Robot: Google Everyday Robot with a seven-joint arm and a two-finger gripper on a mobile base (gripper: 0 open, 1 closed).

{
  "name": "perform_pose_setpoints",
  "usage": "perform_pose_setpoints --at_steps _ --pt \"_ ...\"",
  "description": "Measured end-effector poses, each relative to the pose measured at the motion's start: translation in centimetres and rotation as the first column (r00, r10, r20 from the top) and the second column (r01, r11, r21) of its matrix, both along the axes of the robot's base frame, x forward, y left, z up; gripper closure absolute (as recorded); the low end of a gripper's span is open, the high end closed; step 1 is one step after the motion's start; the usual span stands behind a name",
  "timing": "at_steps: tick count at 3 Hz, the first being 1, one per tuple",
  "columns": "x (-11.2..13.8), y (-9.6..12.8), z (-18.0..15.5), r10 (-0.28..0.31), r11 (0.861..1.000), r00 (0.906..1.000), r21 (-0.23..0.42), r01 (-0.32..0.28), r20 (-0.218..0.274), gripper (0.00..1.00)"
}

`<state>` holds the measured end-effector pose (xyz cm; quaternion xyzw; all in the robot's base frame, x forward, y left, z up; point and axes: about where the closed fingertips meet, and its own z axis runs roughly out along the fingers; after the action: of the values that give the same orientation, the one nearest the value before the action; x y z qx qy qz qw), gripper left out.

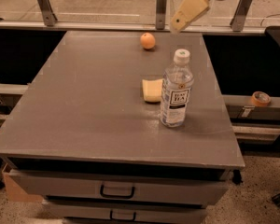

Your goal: Move sponge near blue plastic bottle

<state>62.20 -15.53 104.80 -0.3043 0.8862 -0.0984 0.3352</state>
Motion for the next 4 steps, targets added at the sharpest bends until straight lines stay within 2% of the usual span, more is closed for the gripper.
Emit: perform_pose_setpoints --at_steps 1,2,3,4 --pt "0.2 -0.5 1.1 -0.011 1.000 0.9991 -0.011 0.011 0.040 0.00" --pt "0.2 -0.1 0.7 -0.007 0.999 0.9993 0.034 0.005 0.037 0.00" --pt "1.4 -3.9 1.0 -0.047 0.992 0.9978 0.123 0.041 0.047 0.00" --pt "2.1 -8.9 5.3 -0.133 0.969 0.9810 0.225 0.099 0.141 0.00"
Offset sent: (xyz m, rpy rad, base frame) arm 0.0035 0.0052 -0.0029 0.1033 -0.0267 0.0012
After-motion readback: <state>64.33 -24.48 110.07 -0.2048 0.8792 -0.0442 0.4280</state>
